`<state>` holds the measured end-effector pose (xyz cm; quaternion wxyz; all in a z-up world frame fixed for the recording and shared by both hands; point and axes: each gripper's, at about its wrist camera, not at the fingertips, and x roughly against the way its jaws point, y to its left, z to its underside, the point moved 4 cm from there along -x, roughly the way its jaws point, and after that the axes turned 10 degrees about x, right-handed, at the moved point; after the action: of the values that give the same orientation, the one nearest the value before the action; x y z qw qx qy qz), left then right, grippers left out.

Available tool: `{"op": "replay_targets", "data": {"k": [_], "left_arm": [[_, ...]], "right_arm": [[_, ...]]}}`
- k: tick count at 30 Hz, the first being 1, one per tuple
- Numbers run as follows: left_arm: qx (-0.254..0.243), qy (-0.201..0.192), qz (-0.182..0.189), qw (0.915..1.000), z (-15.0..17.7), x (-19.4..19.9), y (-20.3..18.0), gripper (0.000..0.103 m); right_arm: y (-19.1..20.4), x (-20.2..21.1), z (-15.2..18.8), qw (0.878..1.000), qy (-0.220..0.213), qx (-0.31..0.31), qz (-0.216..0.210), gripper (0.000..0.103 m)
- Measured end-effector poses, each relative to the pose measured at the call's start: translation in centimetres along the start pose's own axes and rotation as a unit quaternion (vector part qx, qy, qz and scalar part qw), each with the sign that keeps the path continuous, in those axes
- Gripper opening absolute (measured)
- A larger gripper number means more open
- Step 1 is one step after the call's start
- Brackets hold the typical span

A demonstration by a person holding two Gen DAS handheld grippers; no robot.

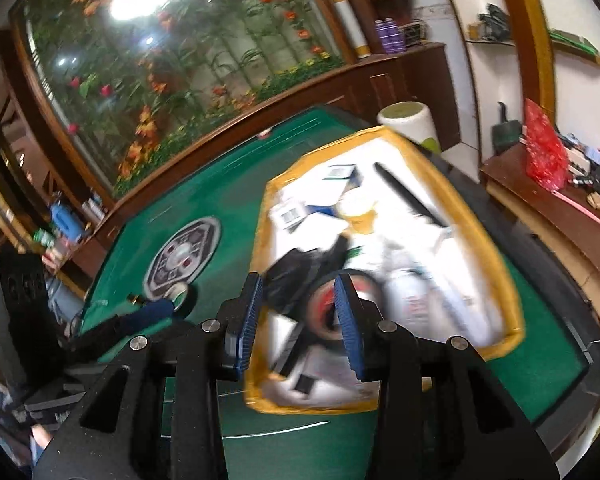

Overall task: Organize rigid objects
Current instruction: 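Move both tools back over the remaining items on the table, then grasp the black-and-gold tube with the left tool while the right grasps the grey tape roll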

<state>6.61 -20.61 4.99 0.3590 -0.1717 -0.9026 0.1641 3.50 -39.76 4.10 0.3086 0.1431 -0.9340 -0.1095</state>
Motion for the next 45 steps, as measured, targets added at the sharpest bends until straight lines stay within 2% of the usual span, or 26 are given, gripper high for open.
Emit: {"op": "replay_targets", "data": {"k": [2,5,7,10,14,17,22,27,29,31,32,35,38,45], "left_arm": [[0.003,-0.010,-0.010,0.9999,-0.4,1.0,1.6,0.075],[0.000,-0.034,-0.048,0.9983,-1.4,3.0,5.4,0.075],[-0.002,-0.035,-0.070,0.9969,-2.3,3.7,8.2,0.075],[0.023,-0.050,-0.120,0.9912,-4.2,4.2,13.4,0.075],[0.092,-0.022,-0.129,0.9871,-5.8,2.9,20.3,0.073],[0.121,-0.001,-0.128,0.9844,-5.6,1.7,22.9,0.069],[0.108,0.032,-0.129,0.9852,-4.3,-0.5,23.0,0.065],[0.098,0.059,-0.130,0.9849,-3.0,0.3,22.1,0.062],[0.104,0.083,-0.118,0.9841,-2.1,1.1,21.5,0.062],[0.092,0.107,-0.079,0.9868,-0.9,1.9,20.1,0.062],[0.082,0.108,-0.072,0.9881,-0.7,2.2,19.4,0.062],[0.026,0.091,-0.096,0.9908,0.0,3.2,17.3,0.063],[-0.008,0.092,-0.081,0.9925,0.4,3.4,16.0,0.063],[-0.038,0.086,-0.138,0.9859,0.6,1.3,16.3,0.063]], "right_arm": [[1.6,-0.6,0.1,1.000,0.008,0.014,-0.008,0.037],[4.3,-1.9,0.6,0.999,0.028,0.040,-0.022,0.037],[5.5,-2.6,1.0,0.997,0.038,0.052,-0.029,0.037],[7.3,-3.9,1.6,0.995,0.053,0.068,-0.042,0.037],[8.7,-5.2,2.4,0.993,0.068,0.076,-0.059,0.037],[9.6,-6.1,2.9,0.991,0.080,0.083,-0.064,0.037],[9.8,-6.8,3.5,0.990,0.090,0.080,-0.068,0.037],[9.9,-7.1,3.9,0.990,0.094,0.076,-0.074,0.037],[10.1,-7.2,4.1,0.989,0.096,0.076,-0.078,0.037],[10.1,-7.0,4.2,0.989,0.097,0.080,-0.080,0.037],[10.1,-7.0,4.3,0.989,0.097,0.082,-0.081,0.037],[10.1,-7.1,4.5,0.988,0.100,0.083,-0.085,0.037],[10.1,-7.4,4.7,0.988,0.102,0.079,-0.088,0.037],[10.8,-7.8,4.6,0.987,0.103,0.088,-0.084,0.037]]}}
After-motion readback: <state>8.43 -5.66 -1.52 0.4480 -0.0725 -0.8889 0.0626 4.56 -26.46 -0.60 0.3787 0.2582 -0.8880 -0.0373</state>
